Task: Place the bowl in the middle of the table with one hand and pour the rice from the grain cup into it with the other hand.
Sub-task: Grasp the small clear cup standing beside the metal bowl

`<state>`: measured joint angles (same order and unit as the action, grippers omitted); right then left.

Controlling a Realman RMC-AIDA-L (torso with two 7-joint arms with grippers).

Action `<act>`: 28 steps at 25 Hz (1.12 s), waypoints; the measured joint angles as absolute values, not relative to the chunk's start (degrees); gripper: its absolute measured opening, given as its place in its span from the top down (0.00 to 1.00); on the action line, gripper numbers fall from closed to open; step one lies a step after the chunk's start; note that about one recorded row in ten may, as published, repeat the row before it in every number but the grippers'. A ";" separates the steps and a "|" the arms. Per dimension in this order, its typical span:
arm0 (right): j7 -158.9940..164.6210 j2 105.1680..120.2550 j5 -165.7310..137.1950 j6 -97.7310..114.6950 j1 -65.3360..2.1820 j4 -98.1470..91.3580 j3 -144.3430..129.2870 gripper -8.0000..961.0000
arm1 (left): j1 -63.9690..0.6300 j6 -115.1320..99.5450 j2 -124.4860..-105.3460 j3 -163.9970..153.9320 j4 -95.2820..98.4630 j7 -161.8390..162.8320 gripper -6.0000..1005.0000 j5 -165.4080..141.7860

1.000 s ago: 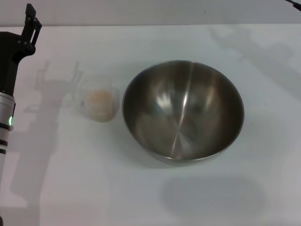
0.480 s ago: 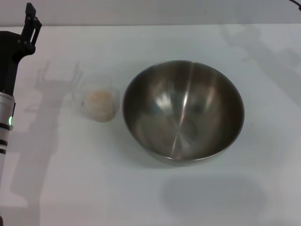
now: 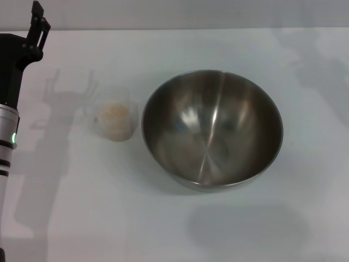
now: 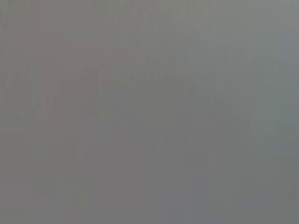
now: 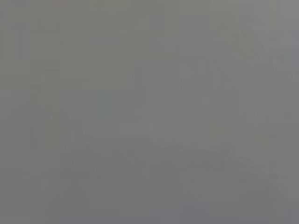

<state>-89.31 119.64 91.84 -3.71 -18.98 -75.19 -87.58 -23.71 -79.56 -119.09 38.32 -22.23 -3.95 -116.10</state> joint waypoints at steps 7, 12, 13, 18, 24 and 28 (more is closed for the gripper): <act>-85.72 119.77 77.94 31.65 -18.59 -73.92 -106.11 0.45 | -23.73 -79.53 -119.10 38.32 -22.24 -3.95 0.18 -116.10; -69.02 119.50 64.25 44.13 -18.89 -68.30 -110.42 0.45 | -23.73 -79.53 -119.09 38.32 -22.23 -3.95 0.18 -116.10; -63.45 119.45 60.28 46.69 -18.62 -66.56 -111.03 0.45 | -23.73 -79.53 -119.09 38.32 -22.23 -3.95 0.18 -116.10; -38.15 119.33 46.10 57.62 -16.78 -58.00 -111.65 0.45 | -23.72 -79.53 -119.09 38.32 -22.24 -3.95 0.18 -116.10; -7.82 119.05 35.80 68.99 -15.10 -44.29 -108.86 0.45 | -23.19 -79.55 -119.09 37.87 -22.41 -3.95 0.18 -116.10; 9.35 118.47 28.00 77.49 -16.23 -31.54 -104.86 0.45 | -22.50 -79.78 -119.09 36.60 -22.58 -3.95 0.18 -116.10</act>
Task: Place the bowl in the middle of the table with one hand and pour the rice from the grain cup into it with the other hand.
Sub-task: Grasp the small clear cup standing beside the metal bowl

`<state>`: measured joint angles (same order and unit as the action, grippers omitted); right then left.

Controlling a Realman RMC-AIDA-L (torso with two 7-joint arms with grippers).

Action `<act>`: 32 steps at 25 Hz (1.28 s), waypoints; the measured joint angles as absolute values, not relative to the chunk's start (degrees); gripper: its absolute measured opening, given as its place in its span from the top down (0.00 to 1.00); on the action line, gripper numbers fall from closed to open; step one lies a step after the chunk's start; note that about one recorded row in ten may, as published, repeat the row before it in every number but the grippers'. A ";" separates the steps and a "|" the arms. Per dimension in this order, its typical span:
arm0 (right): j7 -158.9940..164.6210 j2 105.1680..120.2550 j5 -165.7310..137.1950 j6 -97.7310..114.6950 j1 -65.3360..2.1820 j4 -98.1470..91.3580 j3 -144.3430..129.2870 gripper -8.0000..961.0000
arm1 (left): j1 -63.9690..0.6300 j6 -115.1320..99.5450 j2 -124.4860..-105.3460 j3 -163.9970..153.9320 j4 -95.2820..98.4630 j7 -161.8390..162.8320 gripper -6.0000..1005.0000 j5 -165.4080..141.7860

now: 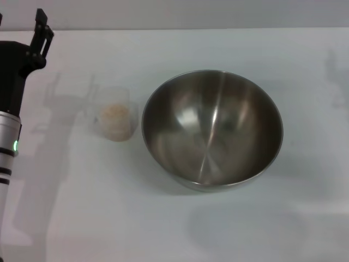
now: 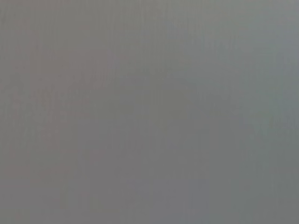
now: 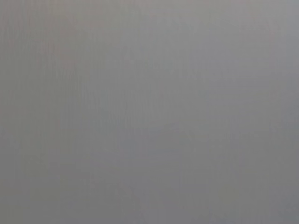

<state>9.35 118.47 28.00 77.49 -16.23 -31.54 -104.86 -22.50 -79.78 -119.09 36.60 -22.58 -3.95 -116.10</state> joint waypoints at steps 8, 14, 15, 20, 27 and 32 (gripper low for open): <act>23.92 116.13 19.77 81.76 -19.61 -13.69 -102.08 0.45 | -19.30 -82.91 -119.09 31.34 -22.28 -3.51 0.18 -116.10; 24.16 116.10 19.64 79.84 -20.59 -8.91 -102.00 0.45 | -15.00 -85.33 -119.06 26.04 -23.02 -3.26 0.18 -116.11; 24.16 116.10 19.64 79.84 -20.59 -8.91 -102.00 0.45 | -14.36 -85.17 -119.06 25.15 -23.06 -3.26 0.18 -116.09; 24.04 115.53 19.81 78.22 -22.27 -8.45 -101.11 0.45 | -12.70 -82.17 -119.08 22.23 -23.13 -3.32 0.18 -115.83; 22.62 115.41 19.53 77.56 -24.59 -8.15 -101.07 0.45 | -12.49 -74.10 -119.17 22.44 -23.73 -3.31 0.18 -115.68; 22.56 115.40 19.48 77.47 -24.99 -8.28 -101.06 0.45 | -12.81 -71.68 -119.18 22.44 -23.74 -3.59 0.18 -115.66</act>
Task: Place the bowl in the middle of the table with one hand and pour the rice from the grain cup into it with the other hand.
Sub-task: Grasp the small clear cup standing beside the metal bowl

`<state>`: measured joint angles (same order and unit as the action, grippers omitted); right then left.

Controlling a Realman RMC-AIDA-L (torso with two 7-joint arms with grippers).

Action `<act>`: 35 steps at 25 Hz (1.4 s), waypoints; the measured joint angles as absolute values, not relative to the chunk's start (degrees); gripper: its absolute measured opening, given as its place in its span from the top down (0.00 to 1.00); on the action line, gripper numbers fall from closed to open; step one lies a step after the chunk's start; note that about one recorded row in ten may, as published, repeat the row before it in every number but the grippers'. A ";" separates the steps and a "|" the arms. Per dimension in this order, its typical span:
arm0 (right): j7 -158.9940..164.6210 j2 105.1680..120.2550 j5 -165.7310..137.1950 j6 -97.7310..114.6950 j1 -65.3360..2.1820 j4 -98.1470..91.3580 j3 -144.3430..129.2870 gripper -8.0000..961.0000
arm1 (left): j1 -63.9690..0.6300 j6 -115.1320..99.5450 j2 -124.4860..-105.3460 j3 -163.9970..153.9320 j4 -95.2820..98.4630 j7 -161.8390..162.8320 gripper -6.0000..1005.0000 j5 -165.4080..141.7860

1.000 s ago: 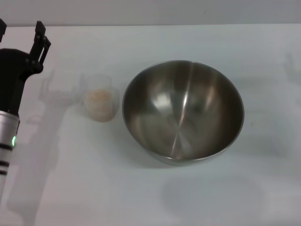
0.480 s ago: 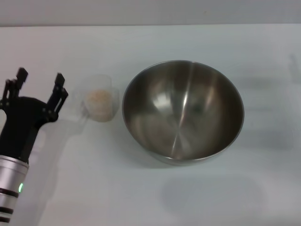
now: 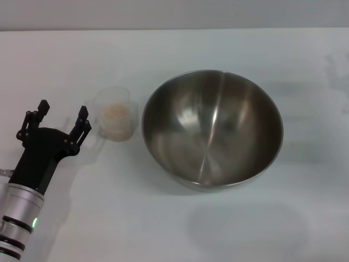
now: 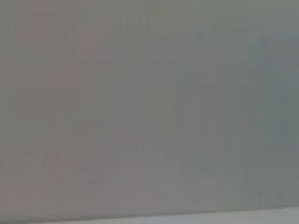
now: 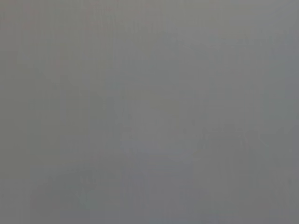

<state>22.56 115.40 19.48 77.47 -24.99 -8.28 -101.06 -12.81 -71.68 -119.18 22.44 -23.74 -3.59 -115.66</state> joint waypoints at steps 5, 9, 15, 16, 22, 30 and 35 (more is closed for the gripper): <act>22.56 115.40 19.44 77.47 -25.02 -8.41 -101.06 0.45 | -13.63 -69.03 -119.18 22.43 -23.65 -3.75 0.18 -115.66; 22.56 115.40 19.42 77.54 -24.94 -8.41 -101.06 0.45 | -14.28 -67.75 -119.18 22.57 -22.92 -3.83 0.18 -115.67; 22.56 115.51 19.42 77.68 -24.62 -8.40 -101.06 0.45 | -15.20 -65.23 -119.18 23.39 -21.80 -3.92 0.19 -115.67; 22.57 115.54 19.42 77.72 -24.58 -8.42 -101.06 0.45 | -15.32 -65.08 -119.18 23.41 -21.63 -3.94 0.19 -115.67; 22.57 115.58 19.42 77.82 -24.49 -8.40 -101.06 0.45 | -15.96 -63.79 -119.18 24.06 -21.03 -4.04 0.20 -115.67; 22.74 115.58 19.42 77.88 -24.52 -8.38 -101.06 0.45 | -16.85 -62.30 -119.18 24.78 -20.83 -4.67 0.21 -115.66; 22.77 115.58 19.42 77.90 -24.58 -8.43 -101.06 0.45 | -17.44 -61.39 -119.18 25.78 -20.84 -5.50 0.22 -115.61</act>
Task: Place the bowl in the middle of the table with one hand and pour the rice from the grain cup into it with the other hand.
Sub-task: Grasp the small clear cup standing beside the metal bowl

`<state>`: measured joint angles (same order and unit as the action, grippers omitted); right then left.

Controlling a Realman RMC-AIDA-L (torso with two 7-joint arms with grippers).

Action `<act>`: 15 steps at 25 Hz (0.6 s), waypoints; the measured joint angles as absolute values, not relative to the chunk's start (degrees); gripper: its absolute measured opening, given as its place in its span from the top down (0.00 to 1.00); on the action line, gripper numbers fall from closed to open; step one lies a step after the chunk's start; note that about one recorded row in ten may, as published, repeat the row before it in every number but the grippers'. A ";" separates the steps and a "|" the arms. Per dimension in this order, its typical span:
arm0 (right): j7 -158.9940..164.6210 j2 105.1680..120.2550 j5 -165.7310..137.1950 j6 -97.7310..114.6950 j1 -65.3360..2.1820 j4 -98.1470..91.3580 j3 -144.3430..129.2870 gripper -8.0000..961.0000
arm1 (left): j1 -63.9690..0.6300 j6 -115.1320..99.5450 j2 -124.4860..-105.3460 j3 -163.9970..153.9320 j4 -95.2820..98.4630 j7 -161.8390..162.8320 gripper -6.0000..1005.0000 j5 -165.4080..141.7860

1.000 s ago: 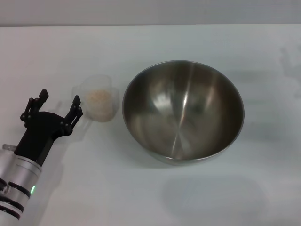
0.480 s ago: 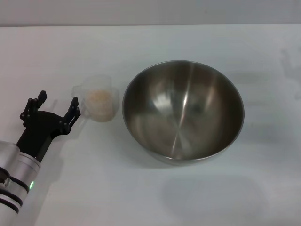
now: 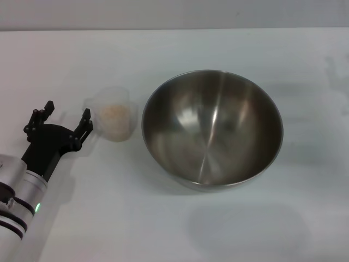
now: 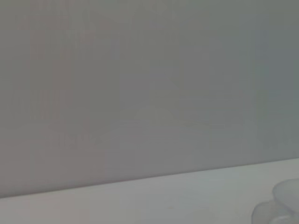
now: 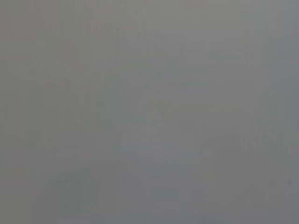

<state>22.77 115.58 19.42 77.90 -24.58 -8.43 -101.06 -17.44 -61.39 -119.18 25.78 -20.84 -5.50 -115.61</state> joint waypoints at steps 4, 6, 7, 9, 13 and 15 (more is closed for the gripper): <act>22.78 115.58 19.42 77.71 -24.76 -8.44 -101.06 0.45 | -17.96 -59.60 -119.18 27.19 -21.09 -5.52 0.23 -115.57; 22.75 115.58 19.42 77.62 -24.85 -8.44 -101.06 0.45 | -17.96 -59.60 -119.18 27.19 -21.09 -5.52 0.23 -115.57; 22.73 115.63 19.42 77.60 -24.95 -8.42 -101.07 0.45 | -18.33 -58.91 -119.18 27.77 -21.23 -5.53 0.23 -115.57; 22.71 115.64 19.42 77.60 -24.98 -8.41 -101.08 0.45 | -18.43 -58.84 -119.18 27.86 -21.32 -5.54 0.23 -115.57; 22.68 115.66 19.42 77.48 -25.15 -8.38 -101.15 0.45 | -18.56 -58.86 -119.18 27.87 -21.70 -5.54 0.24 -115.57; 22.67 115.67 19.42 77.41 -25.43 -8.38 -101.12 0.45 | -18.72 -58.87 -119.18 27.87 -21.71 -5.53 0.24 -115.57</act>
<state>22.67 115.67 19.42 77.41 -25.43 -8.38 -101.12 -18.72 -58.87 -119.18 27.87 -21.71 -5.53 -115.57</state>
